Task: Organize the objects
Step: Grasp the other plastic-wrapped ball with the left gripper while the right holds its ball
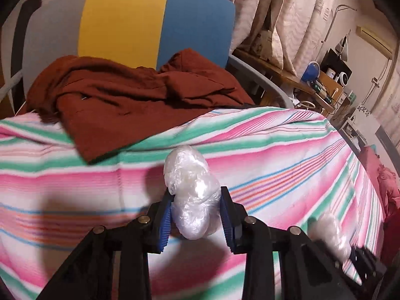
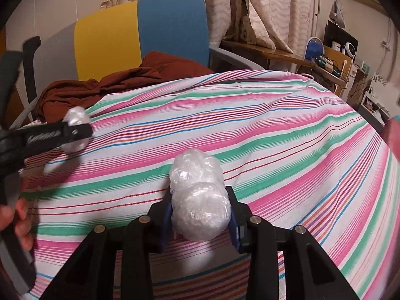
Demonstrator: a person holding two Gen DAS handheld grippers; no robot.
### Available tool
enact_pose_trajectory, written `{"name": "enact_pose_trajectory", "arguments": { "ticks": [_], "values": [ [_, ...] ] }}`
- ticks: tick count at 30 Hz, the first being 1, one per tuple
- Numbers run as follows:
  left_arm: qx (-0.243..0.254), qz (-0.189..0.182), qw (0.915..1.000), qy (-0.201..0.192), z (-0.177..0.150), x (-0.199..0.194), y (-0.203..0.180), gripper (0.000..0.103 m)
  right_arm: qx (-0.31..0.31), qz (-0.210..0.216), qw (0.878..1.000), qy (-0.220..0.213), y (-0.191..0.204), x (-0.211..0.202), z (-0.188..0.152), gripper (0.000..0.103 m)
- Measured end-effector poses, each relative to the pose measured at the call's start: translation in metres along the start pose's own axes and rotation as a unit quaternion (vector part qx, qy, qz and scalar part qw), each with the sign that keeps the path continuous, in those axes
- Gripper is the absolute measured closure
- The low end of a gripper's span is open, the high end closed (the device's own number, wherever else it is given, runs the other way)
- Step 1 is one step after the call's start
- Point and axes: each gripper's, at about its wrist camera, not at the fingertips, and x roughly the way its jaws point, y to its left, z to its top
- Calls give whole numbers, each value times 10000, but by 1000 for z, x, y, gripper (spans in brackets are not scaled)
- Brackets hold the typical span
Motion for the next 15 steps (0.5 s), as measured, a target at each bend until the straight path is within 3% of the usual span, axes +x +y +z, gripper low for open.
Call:
{"name": "enact_pose_trajectory", "arguments": {
  "ticks": [8, 15],
  "values": [
    [114, 122, 9999, -44, -33, -39, 16, 69, -126, -163, 9998, -68, 5, -5, 1, 65],
    [286, 185, 9994, -66, -61, -67, 25, 69, -523, -416, 9967, -463, 27, -29, -5, 65]
  ]
}}
